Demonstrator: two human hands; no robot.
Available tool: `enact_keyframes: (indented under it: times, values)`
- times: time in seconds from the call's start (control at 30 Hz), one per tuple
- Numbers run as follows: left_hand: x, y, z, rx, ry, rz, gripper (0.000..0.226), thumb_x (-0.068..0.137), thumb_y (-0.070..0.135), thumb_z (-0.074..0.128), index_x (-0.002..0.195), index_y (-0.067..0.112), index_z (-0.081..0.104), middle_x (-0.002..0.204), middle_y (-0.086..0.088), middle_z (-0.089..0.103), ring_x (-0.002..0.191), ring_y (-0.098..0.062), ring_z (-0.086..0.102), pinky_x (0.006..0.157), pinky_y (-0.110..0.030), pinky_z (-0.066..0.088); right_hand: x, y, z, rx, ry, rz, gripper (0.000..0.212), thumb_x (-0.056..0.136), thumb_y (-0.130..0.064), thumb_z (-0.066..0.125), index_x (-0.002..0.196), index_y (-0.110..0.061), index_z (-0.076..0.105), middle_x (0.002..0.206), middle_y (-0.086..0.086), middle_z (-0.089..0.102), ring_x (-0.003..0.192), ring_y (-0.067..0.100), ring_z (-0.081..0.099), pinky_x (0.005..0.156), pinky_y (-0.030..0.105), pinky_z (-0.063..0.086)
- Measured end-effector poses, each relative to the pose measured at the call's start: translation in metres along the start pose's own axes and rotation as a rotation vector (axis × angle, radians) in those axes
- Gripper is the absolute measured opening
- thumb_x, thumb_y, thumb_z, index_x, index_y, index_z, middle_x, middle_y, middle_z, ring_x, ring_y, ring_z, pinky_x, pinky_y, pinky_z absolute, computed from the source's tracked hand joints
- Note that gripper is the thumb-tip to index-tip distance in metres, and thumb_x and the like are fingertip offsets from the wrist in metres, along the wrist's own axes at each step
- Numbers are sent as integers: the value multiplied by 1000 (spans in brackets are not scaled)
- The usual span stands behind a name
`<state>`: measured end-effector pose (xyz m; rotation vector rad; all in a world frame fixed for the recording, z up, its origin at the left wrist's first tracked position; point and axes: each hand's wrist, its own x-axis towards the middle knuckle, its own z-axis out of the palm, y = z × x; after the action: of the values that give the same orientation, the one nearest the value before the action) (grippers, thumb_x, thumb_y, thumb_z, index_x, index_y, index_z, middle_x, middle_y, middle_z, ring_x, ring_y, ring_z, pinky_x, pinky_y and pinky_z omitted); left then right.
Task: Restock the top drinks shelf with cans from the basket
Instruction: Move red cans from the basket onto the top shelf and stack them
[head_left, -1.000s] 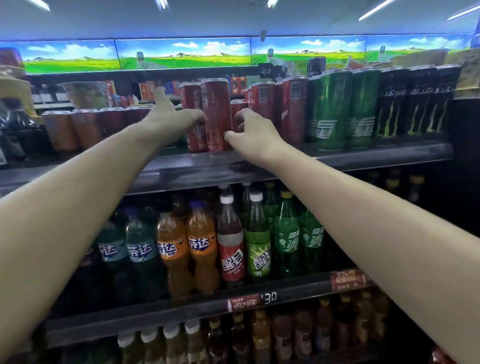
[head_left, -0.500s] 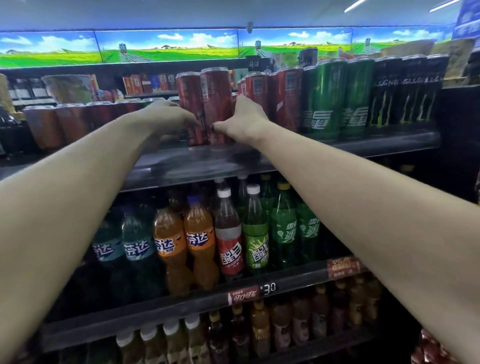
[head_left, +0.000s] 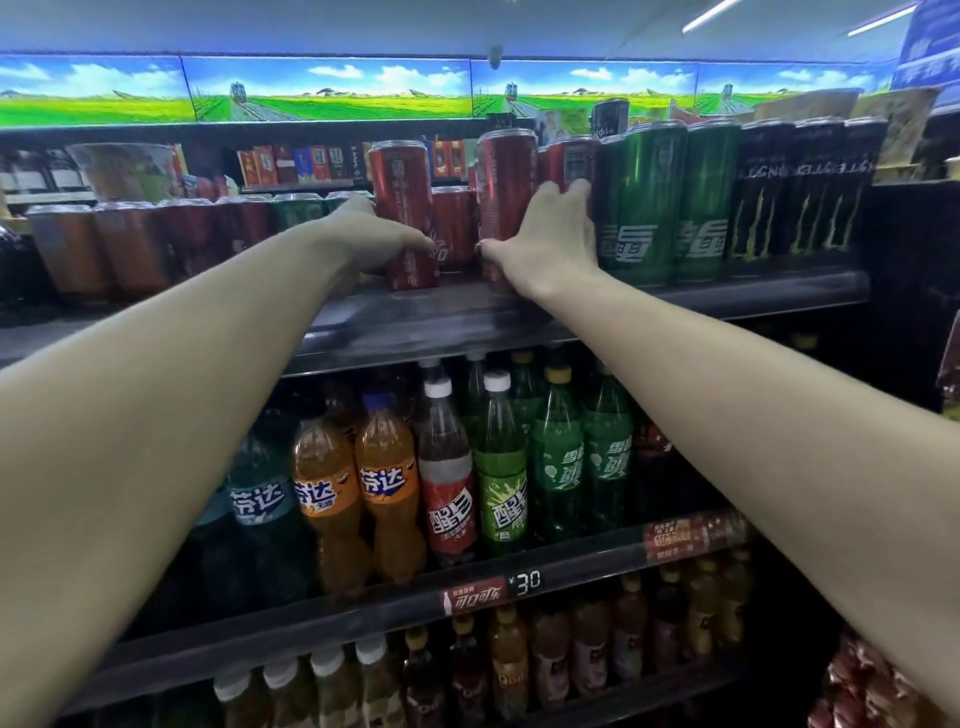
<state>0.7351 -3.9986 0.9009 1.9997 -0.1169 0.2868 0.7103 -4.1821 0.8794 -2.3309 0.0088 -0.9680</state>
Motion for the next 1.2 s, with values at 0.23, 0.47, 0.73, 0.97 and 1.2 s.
enact_keyframes:
  times: [0.23,0.47,0.73,0.97,1.2]
  values:
    - [-8,6,15,11,-34,156,18,87,12,84,95,19,69,97,-2,79,89,-15,77,82,-31,63,11,13,-3,-42,34,-65,53,89,-13,75,130,-8,41,113,13,61,101,35,64,74,37,45]
    - [-14,17,31,34,-119,248,23,84,18,86,102,19,72,89,6,80,78,-5,77,67,-22,58,16,18,1,-49,-39,-53,23,96,-12,65,118,-11,57,112,10,63,99,30,62,73,36,46]
    - [-18,24,50,25,-123,306,24,83,19,88,100,17,71,87,4,77,67,0,74,56,-14,54,-1,41,-24,379,72,-129,28,96,-4,39,111,-13,61,107,6,63,97,24,63,85,39,53]
    - [-26,45,91,67,-118,354,35,74,31,93,96,15,71,90,-4,78,82,-16,79,73,-31,65,-15,66,-49,395,104,-120,21,99,-12,41,110,-10,58,102,3,60,97,20,57,78,29,44]
    - [-23,50,106,180,5,338,30,82,42,86,99,23,71,95,0,77,88,-15,74,83,-33,62,-17,75,-53,312,-44,-133,25,98,-16,47,121,-15,57,114,3,64,105,21,60,95,42,51]
